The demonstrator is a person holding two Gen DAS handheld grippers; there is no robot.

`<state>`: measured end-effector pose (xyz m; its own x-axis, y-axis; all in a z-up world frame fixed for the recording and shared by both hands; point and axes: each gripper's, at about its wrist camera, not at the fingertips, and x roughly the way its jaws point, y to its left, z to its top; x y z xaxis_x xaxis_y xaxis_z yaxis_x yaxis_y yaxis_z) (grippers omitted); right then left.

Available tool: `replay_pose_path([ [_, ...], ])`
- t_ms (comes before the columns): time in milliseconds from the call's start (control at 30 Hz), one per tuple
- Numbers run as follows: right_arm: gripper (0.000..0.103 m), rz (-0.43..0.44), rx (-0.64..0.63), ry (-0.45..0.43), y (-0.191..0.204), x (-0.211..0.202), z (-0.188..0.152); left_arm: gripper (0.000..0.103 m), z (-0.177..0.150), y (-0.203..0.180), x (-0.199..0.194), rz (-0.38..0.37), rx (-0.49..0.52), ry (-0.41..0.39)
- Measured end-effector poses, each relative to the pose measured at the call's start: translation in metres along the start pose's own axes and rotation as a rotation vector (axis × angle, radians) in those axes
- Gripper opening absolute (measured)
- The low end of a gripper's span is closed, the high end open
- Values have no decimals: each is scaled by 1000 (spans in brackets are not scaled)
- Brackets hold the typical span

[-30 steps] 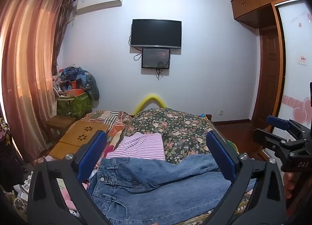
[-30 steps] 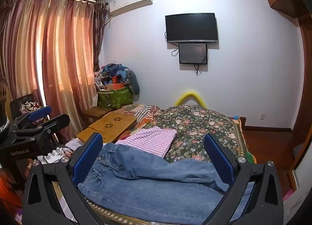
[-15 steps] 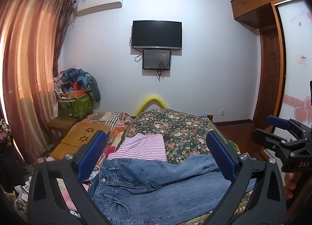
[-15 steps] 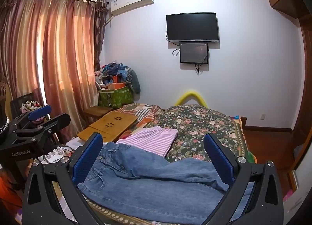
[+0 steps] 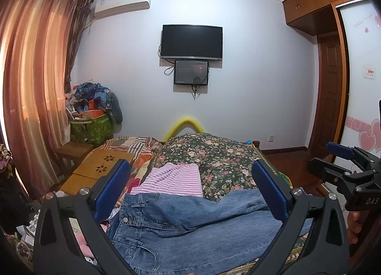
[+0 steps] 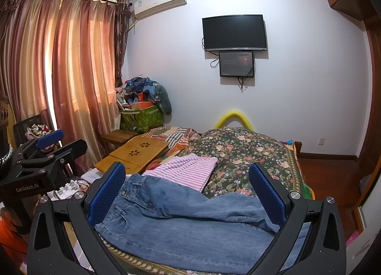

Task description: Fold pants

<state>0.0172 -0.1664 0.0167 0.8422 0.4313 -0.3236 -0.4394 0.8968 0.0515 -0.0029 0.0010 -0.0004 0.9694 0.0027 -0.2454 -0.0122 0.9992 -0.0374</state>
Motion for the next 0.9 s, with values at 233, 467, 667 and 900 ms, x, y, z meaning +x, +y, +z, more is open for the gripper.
replay_pose_path([
  [233,103,0,0,0,0,0,0,103,-1,0,1,3,-2,0],
  [467,103,0,-1,1,0,0,0,103,-2,1,2,1,-6,2],
  [667,103,-3,-2,-2,0,0,0,103,-3,1,2,-1,-9,-1],
  [900,103,2,1,-7,-1,-1,2,103,-3,1,2,-4,-8,-2],
])
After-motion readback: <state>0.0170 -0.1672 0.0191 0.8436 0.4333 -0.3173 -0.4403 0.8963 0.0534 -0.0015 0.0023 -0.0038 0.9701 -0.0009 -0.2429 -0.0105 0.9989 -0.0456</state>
